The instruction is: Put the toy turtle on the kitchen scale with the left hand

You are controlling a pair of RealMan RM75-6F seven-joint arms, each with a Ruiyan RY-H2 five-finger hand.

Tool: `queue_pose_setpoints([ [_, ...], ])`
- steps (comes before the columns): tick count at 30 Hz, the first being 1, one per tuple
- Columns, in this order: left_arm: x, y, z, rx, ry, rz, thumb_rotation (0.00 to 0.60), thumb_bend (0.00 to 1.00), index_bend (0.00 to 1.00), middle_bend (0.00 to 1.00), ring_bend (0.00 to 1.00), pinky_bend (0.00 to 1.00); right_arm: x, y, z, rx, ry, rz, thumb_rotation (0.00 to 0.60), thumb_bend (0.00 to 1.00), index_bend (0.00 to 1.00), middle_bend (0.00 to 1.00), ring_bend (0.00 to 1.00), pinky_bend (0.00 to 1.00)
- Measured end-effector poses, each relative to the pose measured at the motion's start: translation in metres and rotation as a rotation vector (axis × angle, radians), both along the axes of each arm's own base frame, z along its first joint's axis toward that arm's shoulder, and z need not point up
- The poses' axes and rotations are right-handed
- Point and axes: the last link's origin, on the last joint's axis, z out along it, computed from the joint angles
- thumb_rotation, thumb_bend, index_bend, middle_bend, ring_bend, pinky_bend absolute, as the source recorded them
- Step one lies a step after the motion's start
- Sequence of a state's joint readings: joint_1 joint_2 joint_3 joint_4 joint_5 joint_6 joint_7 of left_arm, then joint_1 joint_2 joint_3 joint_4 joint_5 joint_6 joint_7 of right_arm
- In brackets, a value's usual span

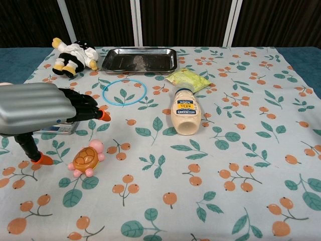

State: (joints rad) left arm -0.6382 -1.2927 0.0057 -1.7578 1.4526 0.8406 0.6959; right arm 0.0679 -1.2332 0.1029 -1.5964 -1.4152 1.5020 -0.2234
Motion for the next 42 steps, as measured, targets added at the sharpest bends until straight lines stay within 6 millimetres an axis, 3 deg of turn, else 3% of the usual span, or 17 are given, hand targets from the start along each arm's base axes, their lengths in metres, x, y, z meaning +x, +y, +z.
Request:
queue_pose_setpoints([
  [12,0.0,0.0,-0.028,-0.017,0.017,-0.041,0.6,0.12,0.12,0.22,0.13,0.2,-0.001,0.0,0.001,-0.004,0.001,-0.005,0.6,0.54,0.0,0.0,0.01,0.0],
  [21,0.0,-0.002,-0.04,-0.014,0.04,-0.08,0.6,0.18,0.23,0.41,0.32,0.39,-0.001,-0.001,0.002,-0.012,-0.003,-0.007,0.6,0.54,0.0,0.0,0.01,0.0],
  [30,-0.005,0.001,-0.037,0.022,0.059,-0.094,0.6,0.35,0.38,0.57,0.46,0.53,-0.002,-0.001,0.002,-0.013,-0.007,-0.01,0.6,0.54,0.0,0.0,0.01,0.0],
  [36,0.002,0.005,-0.029,0.075,0.028,-0.119,0.6,0.35,0.38,0.57,0.46,0.53,-0.002,-0.001,0.002,-0.015,-0.006,-0.011,0.6,0.54,0.0,0.0,0.01,0.0],
  [42,0.01,0.016,-0.003,0.165,-0.031,-0.103,0.6,0.35,0.37,0.57,0.46,0.53,-0.002,-0.001,0.001,-0.013,-0.005,-0.012,0.6,0.54,0.0,0.0,0.01,0.0],
])
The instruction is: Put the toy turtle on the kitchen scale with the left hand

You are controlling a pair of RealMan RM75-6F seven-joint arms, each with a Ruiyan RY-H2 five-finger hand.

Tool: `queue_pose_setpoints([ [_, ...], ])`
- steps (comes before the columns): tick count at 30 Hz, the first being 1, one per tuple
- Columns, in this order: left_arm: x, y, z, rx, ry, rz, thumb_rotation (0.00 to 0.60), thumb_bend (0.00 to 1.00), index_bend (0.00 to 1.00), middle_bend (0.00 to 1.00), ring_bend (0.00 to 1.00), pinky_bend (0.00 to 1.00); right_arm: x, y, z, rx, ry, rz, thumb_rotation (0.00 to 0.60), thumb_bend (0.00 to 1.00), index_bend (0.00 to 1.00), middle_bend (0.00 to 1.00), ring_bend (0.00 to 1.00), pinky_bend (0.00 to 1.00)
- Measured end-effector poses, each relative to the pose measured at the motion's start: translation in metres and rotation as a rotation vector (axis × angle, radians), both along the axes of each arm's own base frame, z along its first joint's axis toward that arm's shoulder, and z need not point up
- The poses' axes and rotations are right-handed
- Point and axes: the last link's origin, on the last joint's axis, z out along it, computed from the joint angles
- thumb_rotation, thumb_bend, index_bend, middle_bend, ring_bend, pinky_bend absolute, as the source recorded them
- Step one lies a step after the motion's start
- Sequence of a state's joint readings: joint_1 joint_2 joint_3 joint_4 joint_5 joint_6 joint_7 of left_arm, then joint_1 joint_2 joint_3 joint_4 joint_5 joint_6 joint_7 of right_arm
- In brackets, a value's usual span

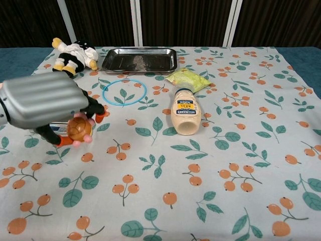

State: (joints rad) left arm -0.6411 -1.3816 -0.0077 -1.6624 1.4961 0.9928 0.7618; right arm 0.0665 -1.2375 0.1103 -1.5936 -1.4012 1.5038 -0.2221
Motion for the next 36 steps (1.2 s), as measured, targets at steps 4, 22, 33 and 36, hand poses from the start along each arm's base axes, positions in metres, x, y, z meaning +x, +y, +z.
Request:
queue_pose_setpoints([
  [4,-0.002,0.015,0.022,0.068,-0.019,0.053,0.6,0.35,0.37,0.57,0.46,0.53,0.0,0.0,-0.001,0.001,-0.002,0.0,0.6,0.54,0.0,0.0,0.01,0.0],
  [22,-0.057,0.08,0.051,0.203,0.061,0.268,0.6,0.34,0.36,0.54,0.45,0.52,-0.001,-0.001,-0.003,0.007,0.001,-0.009,0.6,0.54,0.0,0.0,0.01,0.0],
  [33,-0.063,0.091,0.031,0.176,0.041,0.286,0.6,0.25,0.31,0.44,0.39,0.51,-0.002,-0.002,-0.001,-0.001,-0.002,-0.012,0.6,0.53,0.0,0.0,0.01,0.0],
  [36,-0.065,0.092,0.028,0.178,0.053,0.291,0.6,0.24,0.31,0.43,0.38,0.51,-0.002,-0.001,-0.001,0.001,-0.004,-0.01,0.6,0.53,0.0,0.0,0.01,0.0],
])
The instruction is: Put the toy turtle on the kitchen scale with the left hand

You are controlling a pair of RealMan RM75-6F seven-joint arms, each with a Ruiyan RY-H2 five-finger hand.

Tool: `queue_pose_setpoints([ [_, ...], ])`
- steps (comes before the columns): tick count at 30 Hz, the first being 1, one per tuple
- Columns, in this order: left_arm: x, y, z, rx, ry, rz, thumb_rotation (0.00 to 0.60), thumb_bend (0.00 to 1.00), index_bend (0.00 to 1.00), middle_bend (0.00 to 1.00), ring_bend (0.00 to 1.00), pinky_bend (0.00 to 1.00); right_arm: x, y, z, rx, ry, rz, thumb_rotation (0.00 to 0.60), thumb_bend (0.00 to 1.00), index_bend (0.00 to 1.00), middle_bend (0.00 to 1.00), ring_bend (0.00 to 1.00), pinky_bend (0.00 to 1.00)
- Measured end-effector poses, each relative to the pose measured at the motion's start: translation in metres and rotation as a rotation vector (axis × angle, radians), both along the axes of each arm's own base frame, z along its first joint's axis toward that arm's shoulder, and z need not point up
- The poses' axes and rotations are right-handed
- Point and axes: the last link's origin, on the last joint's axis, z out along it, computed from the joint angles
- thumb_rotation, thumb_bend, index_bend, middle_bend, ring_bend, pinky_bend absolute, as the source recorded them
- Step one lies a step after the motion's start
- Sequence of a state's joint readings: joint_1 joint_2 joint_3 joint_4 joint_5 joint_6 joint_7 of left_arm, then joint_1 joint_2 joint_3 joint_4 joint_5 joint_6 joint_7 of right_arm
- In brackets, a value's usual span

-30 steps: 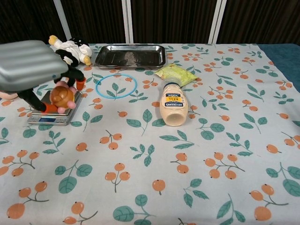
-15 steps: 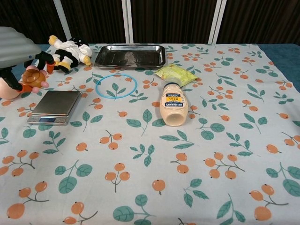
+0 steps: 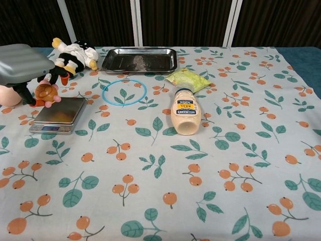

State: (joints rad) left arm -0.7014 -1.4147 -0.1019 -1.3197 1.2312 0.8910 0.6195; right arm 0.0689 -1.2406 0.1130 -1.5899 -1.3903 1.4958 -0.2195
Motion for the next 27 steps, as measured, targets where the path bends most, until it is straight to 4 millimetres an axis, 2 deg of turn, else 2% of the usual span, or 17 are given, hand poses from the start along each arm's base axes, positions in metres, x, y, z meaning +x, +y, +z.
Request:
queue_pose_setpoints([
  [9,0.002,0.0,-0.005,-0.016,0.009,0.012,0.6,0.22,0.29,0.37,0.35,0.5,0.0,0.0,0.001,0.001,-0.001,0.0,0.6,0.53,0.0,0.0,0.01,0.0],
  [17,0.002,0.0,-0.011,-0.036,0.005,0.026,0.6,0.18,0.25,0.27,0.26,0.47,0.0,0.001,0.002,-0.003,-0.002,-0.003,0.6,0.53,0.0,0.0,0.01,0.0],
  [27,0.005,-0.003,-0.012,-0.046,0.024,0.031,0.6,0.15,0.22,0.22,0.21,0.44,0.0,0.001,0.004,-0.009,-0.006,-0.004,0.6,0.53,0.0,0.0,0.01,0.0],
])
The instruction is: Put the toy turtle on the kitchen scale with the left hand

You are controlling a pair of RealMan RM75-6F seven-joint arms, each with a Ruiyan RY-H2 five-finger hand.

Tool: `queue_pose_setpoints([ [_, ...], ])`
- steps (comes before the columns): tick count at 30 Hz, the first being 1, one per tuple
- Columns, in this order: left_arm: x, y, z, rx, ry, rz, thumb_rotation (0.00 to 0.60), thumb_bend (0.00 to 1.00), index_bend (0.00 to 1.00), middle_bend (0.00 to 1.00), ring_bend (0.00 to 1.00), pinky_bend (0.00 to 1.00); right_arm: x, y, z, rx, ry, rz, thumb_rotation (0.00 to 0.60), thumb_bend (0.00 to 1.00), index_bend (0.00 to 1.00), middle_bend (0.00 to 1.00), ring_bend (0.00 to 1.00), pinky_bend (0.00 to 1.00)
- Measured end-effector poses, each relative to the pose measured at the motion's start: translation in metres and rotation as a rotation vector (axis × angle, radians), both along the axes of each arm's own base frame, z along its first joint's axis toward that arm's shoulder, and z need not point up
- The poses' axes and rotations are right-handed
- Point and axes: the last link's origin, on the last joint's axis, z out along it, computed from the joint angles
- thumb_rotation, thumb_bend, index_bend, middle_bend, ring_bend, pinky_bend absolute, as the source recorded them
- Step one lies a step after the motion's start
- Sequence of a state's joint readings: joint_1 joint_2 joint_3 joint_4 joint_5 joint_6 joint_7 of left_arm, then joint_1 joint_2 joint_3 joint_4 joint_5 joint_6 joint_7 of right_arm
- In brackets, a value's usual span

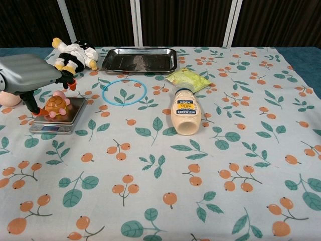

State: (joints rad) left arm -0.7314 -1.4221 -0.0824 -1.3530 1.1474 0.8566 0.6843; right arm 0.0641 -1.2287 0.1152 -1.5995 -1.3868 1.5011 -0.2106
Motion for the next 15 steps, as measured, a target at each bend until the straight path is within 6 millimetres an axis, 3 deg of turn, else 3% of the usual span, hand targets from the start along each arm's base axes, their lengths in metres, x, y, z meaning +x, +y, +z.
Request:
queue_pose_setpoints([
  [5,0.008,-0.001,0.006,0.019,-0.025,-0.014,0.6,0.15,0.21,0.17,0.14,0.37,0.001,0.0,0.001,-0.005,-0.001,0.003,0.6,0.53,0.0,0.0,0.01,0.0],
  [9,0.026,-0.005,0.019,0.063,-0.097,-0.052,0.6,0.15,0.16,0.14,0.09,0.29,0.0,0.0,-0.001,-0.001,0.002,0.0,0.6,0.53,0.0,0.0,0.01,0.0],
  [11,0.038,-0.009,0.031,0.097,-0.15,-0.085,0.6,0.13,0.13,0.1,0.05,0.22,0.0,0.0,-0.001,0.003,0.003,0.0,0.6,0.53,0.0,0.0,0.01,0.0],
  [15,0.055,-0.027,0.063,0.179,-0.252,-0.141,0.6,0.1,0.08,0.07,0.03,0.2,0.001,0.0,-0.002,0.008,0.004,0.007,0.6,0.53,0.0,0.0,0.01,0.0],
])
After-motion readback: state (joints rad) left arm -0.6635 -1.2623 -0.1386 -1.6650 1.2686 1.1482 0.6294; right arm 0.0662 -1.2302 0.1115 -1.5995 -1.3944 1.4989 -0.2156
